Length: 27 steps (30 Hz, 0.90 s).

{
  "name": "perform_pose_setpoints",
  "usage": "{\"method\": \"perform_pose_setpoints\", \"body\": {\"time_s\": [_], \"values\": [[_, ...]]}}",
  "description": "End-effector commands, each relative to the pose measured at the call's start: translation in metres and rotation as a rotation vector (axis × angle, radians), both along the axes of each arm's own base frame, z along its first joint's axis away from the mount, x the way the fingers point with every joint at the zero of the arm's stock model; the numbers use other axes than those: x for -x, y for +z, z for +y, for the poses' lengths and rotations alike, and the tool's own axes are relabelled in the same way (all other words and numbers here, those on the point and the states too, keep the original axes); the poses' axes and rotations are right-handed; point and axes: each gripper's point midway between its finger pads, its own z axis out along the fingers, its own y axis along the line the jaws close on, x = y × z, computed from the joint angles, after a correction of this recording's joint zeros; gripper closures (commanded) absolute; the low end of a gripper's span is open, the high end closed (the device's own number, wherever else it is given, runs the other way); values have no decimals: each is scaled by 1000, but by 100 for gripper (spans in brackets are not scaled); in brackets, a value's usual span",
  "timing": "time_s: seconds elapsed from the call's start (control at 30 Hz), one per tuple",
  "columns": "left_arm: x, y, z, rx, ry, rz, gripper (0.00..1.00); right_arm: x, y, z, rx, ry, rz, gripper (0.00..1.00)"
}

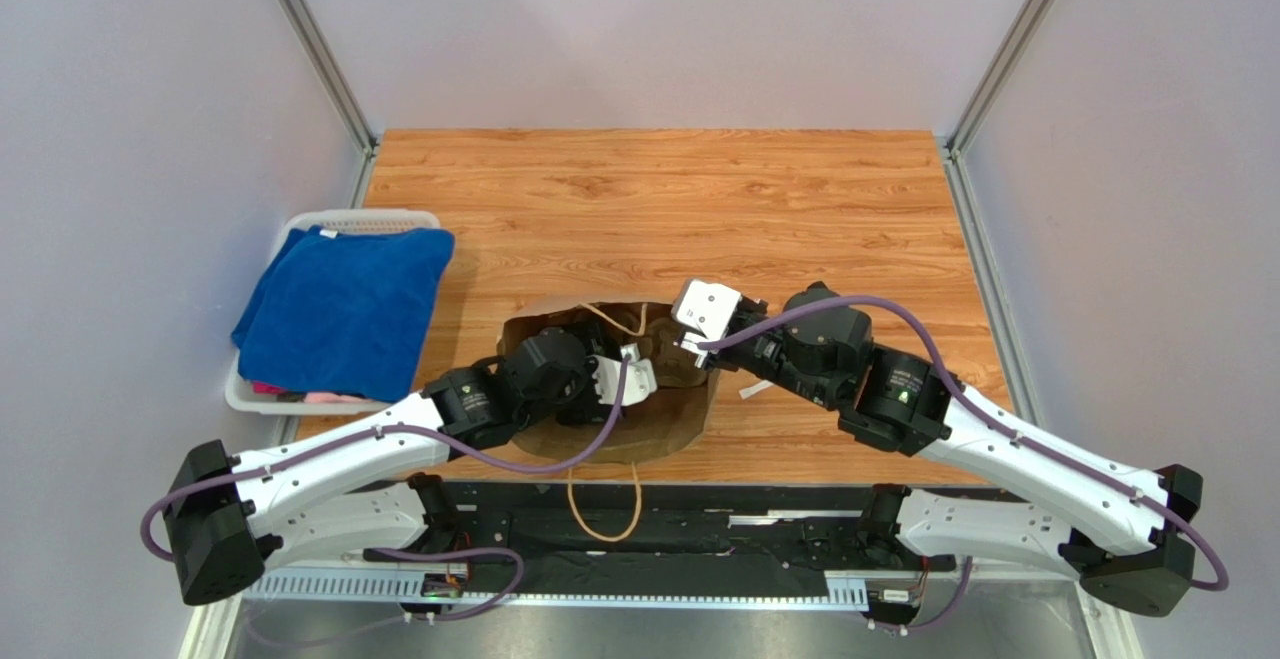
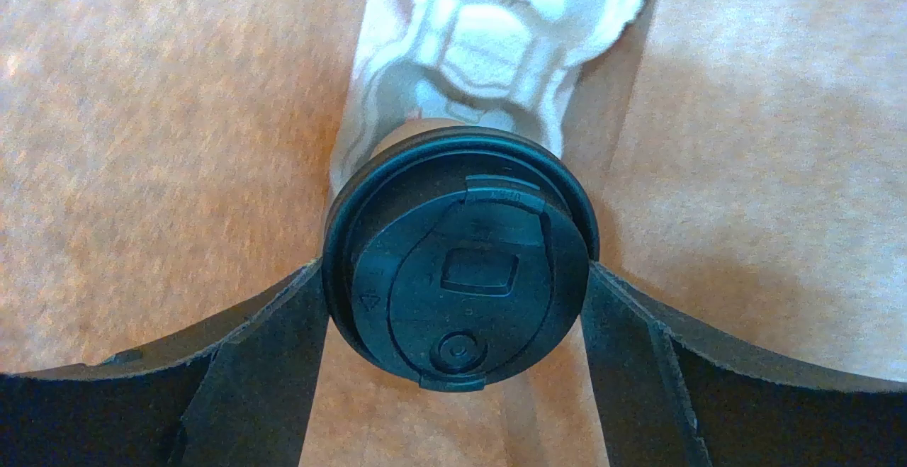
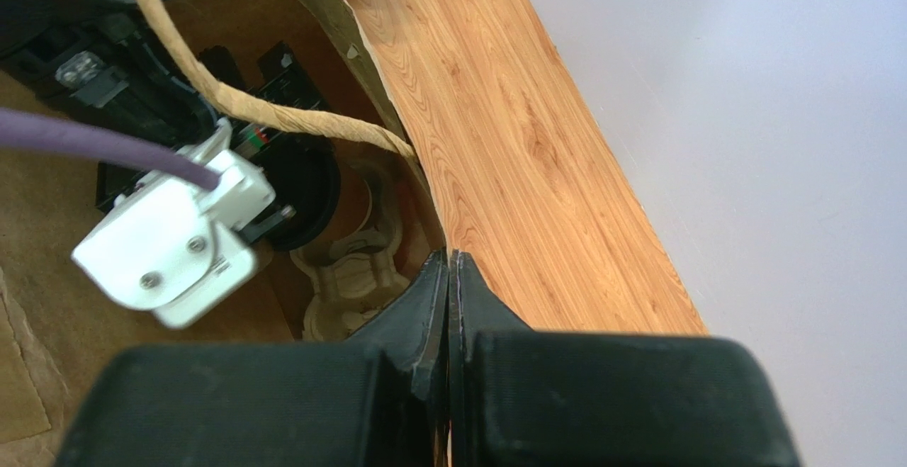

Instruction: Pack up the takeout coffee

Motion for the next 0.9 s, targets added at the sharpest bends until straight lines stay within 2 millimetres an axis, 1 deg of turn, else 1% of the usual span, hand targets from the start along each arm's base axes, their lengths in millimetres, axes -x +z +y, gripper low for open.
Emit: {"method": "perform_pose_setpoints", "body": {"time_s": [0.0,0.13,0.23,0.37,0.4,0.47,0.5,0.53,0.67,0.7,0.8,0.87], "values": [[-7,24,-9,132,69,25,84,4,30,1,-71,25,-70,100],[-10,24,-11,174,110,46,85,9,27,2,-74,45,-44,100],[-14,28,-12,211,138,41,87,10,23,2,-68,46,-34,100],[-18,35,-17,255,146,32,87,11,20,1,-66,44,-8,100],[-18,37,-18,264,144,28,90,11,19,1,-66,44,-6,100],[-19,42,-21,287,129,11,91,12,18,1,-62,43,2,100],[-17,38,-23,288,106,14,91,12,17,1,-60,41,5,100],[-17,45,-26,311,85,-5,91,12,17,1,-59,40,9,100],[-11,44,-35,274,-2,-40,91,11,15,2,-54,30,34,100],[-5,45,-41,270,-34,-45,91,10,16,3,-57,22,43,100],[1,49,-51,256,-89,-70,92,8,14,4,-52,15,53,100],[4,46,-56,242,-105,-60,91,8,13,4,-49,15,53,100]]}}
